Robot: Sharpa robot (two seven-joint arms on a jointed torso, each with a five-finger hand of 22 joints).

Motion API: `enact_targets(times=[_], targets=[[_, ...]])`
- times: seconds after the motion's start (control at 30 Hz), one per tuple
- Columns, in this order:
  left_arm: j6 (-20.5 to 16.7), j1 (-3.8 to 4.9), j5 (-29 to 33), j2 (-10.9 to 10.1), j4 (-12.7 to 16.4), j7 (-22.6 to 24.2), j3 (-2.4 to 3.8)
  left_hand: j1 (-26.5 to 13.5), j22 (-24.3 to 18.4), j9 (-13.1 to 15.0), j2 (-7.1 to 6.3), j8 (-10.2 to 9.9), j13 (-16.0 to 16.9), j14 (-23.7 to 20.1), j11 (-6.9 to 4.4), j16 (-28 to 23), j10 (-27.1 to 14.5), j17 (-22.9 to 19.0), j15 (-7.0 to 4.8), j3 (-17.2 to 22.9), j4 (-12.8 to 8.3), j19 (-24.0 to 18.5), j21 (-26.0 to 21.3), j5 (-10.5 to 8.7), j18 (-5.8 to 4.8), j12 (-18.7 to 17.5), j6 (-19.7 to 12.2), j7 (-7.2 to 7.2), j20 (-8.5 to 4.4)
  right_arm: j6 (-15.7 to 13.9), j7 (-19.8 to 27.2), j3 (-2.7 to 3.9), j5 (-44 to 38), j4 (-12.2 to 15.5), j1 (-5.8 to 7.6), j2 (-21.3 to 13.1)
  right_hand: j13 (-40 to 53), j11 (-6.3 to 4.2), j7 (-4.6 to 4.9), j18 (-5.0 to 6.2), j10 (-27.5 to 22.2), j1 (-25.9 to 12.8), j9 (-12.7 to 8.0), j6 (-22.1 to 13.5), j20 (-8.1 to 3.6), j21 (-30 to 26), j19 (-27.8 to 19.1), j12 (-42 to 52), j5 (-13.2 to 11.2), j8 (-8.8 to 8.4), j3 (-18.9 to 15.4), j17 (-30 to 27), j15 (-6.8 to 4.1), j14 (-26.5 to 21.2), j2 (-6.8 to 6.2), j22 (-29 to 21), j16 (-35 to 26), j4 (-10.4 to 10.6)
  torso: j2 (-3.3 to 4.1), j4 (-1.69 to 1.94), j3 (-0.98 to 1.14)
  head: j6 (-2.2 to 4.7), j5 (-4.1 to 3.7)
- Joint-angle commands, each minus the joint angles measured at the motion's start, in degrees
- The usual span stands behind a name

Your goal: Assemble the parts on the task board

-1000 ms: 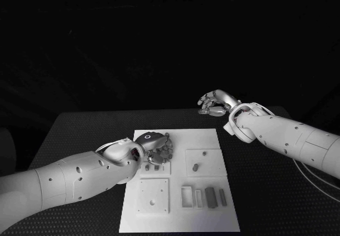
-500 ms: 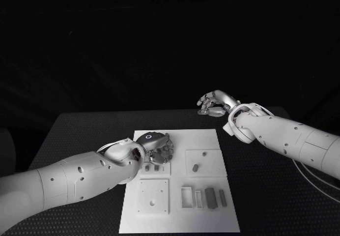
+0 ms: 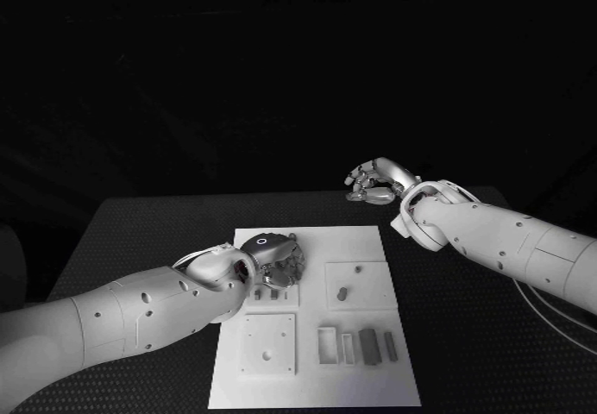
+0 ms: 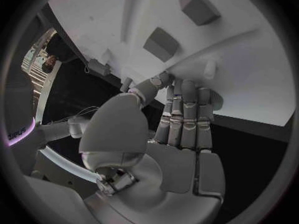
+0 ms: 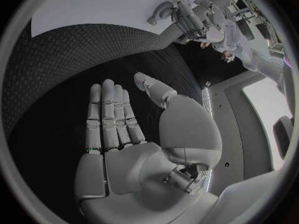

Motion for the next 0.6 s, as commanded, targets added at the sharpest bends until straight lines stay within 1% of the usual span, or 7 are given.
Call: enact_targets(times=[0.03, 0.23, 0.43, 0.47, 0.57, 0.6], targets=[[1.69, -0.37, 0.35, 0.24, -0.32, -0.54, -0.19, -0.17, 1.18, -0.14, 0.52, -0.09, -0.54, -0.12, 0.34, 0.39, -0.51, -0.05, 0.35, -0.09, 0.38, -0.05, 0.39, 0.34, 0.09, -0.42, -0.02, 0.32, -1.71, 0.65, 0.49, 0.02, -0.03, 0.17, 0.01, -0.02, -0.09, 0.07, -0.01, -0.10, 0.37, 0.20, -0.03, -0.06, 0.34, -0.32, -0.01, -0.40, 0.35, 0.15, -0.30, -0.05, -0.06, 0.38, 0.53, -0.08, -0.28, -0.05, 0.01, 0.06, 0.00, -0.05, -0.15], [2.18, -0.38, 0.73, 0.32, -0.52, -0.47, -0.18, -0.18, 1.16, -0.40, 0.80, -0.26, -0.72, 0.07, 0.37, 0.53, -0.48, -0.06, 0.39, -0.01, 0.54, 0.06, 0.45, 0.45, 0.22, -0.49, -0.36, 0.19, -1.65, 0.64, 0.48, 0.02, -0.05, 0.21, 0.01, -0.02, -0.16, 0.07, -0.01, -0.08, 0.40, 0.21, -0.03, -0.04, 0.36, -0.36, -0.01, -0.42, 0.37, 0.15, -0.33, -0.06, -0.05, 0.39, 0.53, -0.08, -0.33, -0.06, -0.03, 0.09, -0.03, -0.03, -0.20], [3.22, -0.40, 0.81, 0.43, -0.51, -0.17, -0.19, -0.18, 1.15, -0.62, 0.58, -0.43, -0.86, 0.19, 0.36, 0.62, -0.47, -0.08, 0.37, -0.10, 0.46, 0.09, 0.48, 0.38, 0.30, -0.53, -0.72, 0.01, -1.62, 0.68, 0.49, 0.02, -0.05, 0.29, 0.01, -0.02, -0.24, 0.07, -0.02, -0.06, 0.42, 0.22, -0.04, -0.01, 0.39, -0.41, -0.02, -0.44, 0.38, 0.15, -0.35, -0.07, -0.05, 0.39, 0.53, -0.08, -0.39, -0.06, -0.03, 0.10, 0.00, -0.19, -0.22], [3.43, -0.43, 0.83, 0.49, -0.55, 0.08, -0.19, -0.18, 1.15, -0.62, 0.59, -0.42, -0.87, 0.20, 0.35, 0.63, -0.45, -0.08, 0.37, -0.10, 0.46, 0.09, 0.48, 0.37, 0.30, -0.53, -0.70, 0.00, -1.62, 0.67, 0.49, 0.02, -0.05, 0.29, 0.01, 0.02, -0.27, 0.07, -0.03, -0.06, 0.43, 0.23, -0.04, 0.00, 0.40, -0.43, -0.03, -0.45, 0.39, 0.15, -0.36, -0.08, -0.05, 0.39, 0.53, -0.09, -0.41, -0.07, -0.02, 0.09, -0.01, -0.09, -0.20], [3.82, -0.50, 0.83, 0.65, -0.72, 0.39, -0.19, -0.21, 1.15, -0.65, 0.59, -0.35, -0.90, 0.24, 0.29, 0.66, -0.38, -0.09, 0.33, -0.13, 0.45, 0.08, 0.48, 0.29, 0.31, -0.50, -0.59, -0.05, -1.61, 0.65, 0.50, 0.02, -0.06, 0.30, 0.01, 0.01, -0.32, 0.07, -0.04, -0.05, 0.44, 0.23, -0.04, 0.02, 0.42, -0.47, -0.05, -0.46, 0.39, 0.16, -0.38, -0.09, -0.04, 0.38, 0.53, -0.09, -0.46, -0.07, -0.05, 0.10, -0.03, -0.09, -0.23], [3.91, -0.50, 0.82, 0.70, -0.81, 0.39, -0.19, -0.26, 1.15, -0.67, 0.72, -0.20, -0.94, 0.28, 0.07, 0.70, -0.20, -0.11, 0.14, -0.17, 0.48, 0.06, 0.49, 0.23, 0.32, -0.45, -0.37, -0.13, -1.64, 0.65, 0.50, 0.02, -0.06, 0.30, 0.01, 0.00, -0.33, 0.07, -0.04, -0.05, 0.44, 0.24, -0.04, 0.02, 0.43, -0.48, -0.05, -0.47, 0.40, 0.16, -0.38, -0.09, -0.04, 0.38, 0.54, -0.09, -0.47, -0.07, -0.06, 0.12, -0.03, -0.13, -0.26]])
